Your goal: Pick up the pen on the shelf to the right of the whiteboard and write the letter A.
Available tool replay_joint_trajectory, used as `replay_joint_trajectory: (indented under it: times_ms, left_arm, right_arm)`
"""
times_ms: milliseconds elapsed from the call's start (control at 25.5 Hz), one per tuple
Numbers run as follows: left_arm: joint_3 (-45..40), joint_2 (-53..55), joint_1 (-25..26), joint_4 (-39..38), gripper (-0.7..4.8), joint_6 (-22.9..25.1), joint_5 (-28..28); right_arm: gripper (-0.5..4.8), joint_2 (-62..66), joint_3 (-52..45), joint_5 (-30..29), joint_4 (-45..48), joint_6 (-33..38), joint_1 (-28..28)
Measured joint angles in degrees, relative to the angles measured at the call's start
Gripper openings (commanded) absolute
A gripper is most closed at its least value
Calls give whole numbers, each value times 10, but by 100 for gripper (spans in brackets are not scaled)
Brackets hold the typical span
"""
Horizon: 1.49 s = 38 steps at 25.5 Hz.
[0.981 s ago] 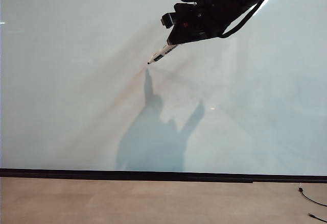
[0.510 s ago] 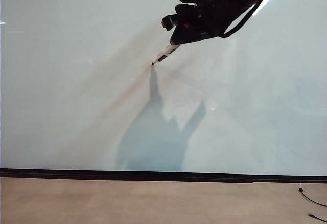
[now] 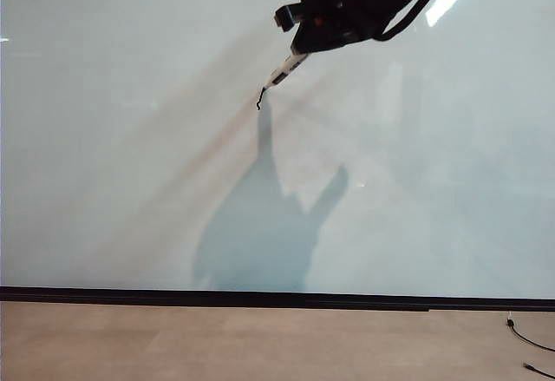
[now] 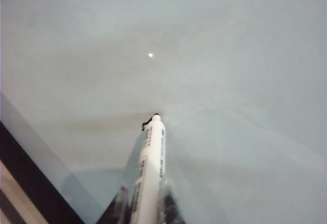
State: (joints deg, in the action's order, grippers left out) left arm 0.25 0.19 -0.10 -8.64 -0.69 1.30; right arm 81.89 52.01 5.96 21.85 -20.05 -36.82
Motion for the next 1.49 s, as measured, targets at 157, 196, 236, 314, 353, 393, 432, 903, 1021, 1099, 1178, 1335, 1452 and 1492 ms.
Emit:
replay_joint_trajectory:
  times_ms: [157,196,236,314,353,393,432,903,1021,1099,1178,1335,1452,1492]
  left_arm:
    - [0,0,0,0,-4,0,0]
    - [0,0,0,0,-4,0,0]
    - [0,0,0,0,-5,0,0]
    - [0,0,0,0,-5,0,0]
    - [0,0,0,0,-4,0,0]
    - [0,0,0,0,-5,0,0]
    - [0,0,0,0,-4,0,0]
    - [0,0,0,0,-5,0,0]
    - [0,0,0,0,-5,0,0]
    - [0,0,0,0,-5,0,0]
    - [0,0,0,0,-5,0,0]
    - [0,0,0,0,-4,0,0]
    - [0,0,0,0,-5,0,0]
    - [0,0,0,0,-5,0,0]
  right_arm:
    - [-9,-28,0,16,-10,-15,0]
    - [-9,-34,0,19,-10,-19,0]
    - [-9,-39,0,20,-10,-21,0]
    - [-9,-48,0,25,-12,-25,1]
    - [-9,-55,0,29,-13,-27,2]
    - [-9,-60,0,32,-14,-30,2]
    - [-9,-70,0,35,-13,-35,2]
    - [-9,-107,-3,55,-57,-45,-33]
    - [-9,-129,-27,94,-48,-53,-108]
    - [-9,-130,-42,122,-30,-41,-116]
    - [-9,-130,-61,141,-7,-8,-115]
    - [-9,-129,-112,147,89,63,-108]
    - [-9,-110,-135,97,194,149,-50]
    - [-9,-101,-136,85,206,164,-38]
